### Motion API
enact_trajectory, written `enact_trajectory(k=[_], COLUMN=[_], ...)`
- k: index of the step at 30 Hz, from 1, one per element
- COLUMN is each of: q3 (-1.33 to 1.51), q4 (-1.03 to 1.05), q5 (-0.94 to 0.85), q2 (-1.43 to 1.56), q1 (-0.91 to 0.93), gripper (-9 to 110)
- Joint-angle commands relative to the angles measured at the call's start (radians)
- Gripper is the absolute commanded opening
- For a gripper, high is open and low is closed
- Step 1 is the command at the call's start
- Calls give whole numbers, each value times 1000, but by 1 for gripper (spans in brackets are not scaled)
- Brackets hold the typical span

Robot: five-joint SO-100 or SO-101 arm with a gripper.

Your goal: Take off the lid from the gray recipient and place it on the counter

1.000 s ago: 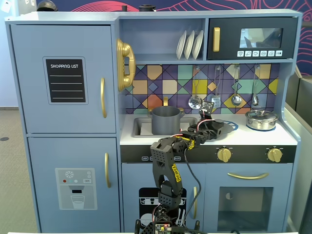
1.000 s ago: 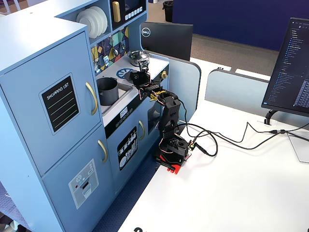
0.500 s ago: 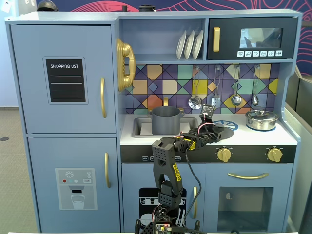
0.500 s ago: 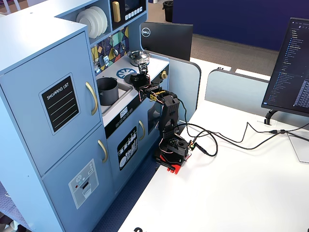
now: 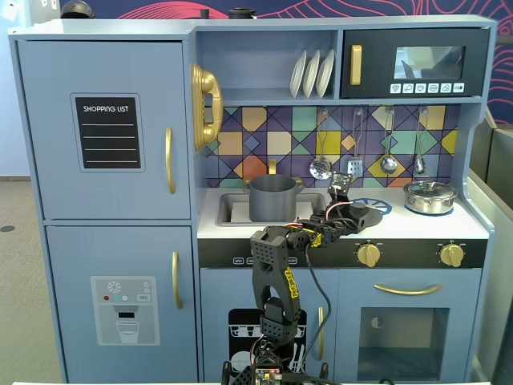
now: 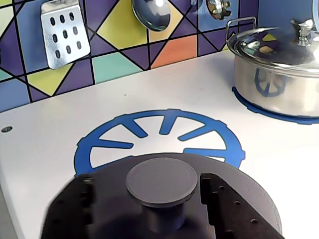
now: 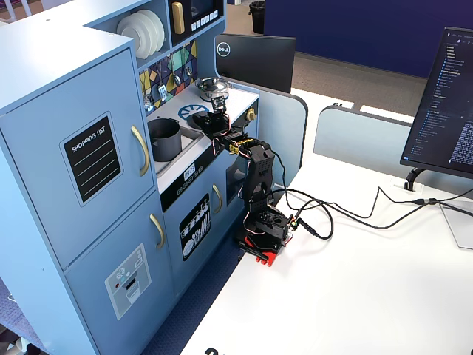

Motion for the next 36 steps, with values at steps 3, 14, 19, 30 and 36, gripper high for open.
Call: enact_trajectory(k=[3,14,19,30,36], q3=[3,5,-15,-60,-3], q4=[-32,-29,-38,132,483], q5=[-2,9,17,0,44], q2=[23,38,64,288,594], q1=[18,40,11,5,-21], gripper=[25,24,23,20,16])
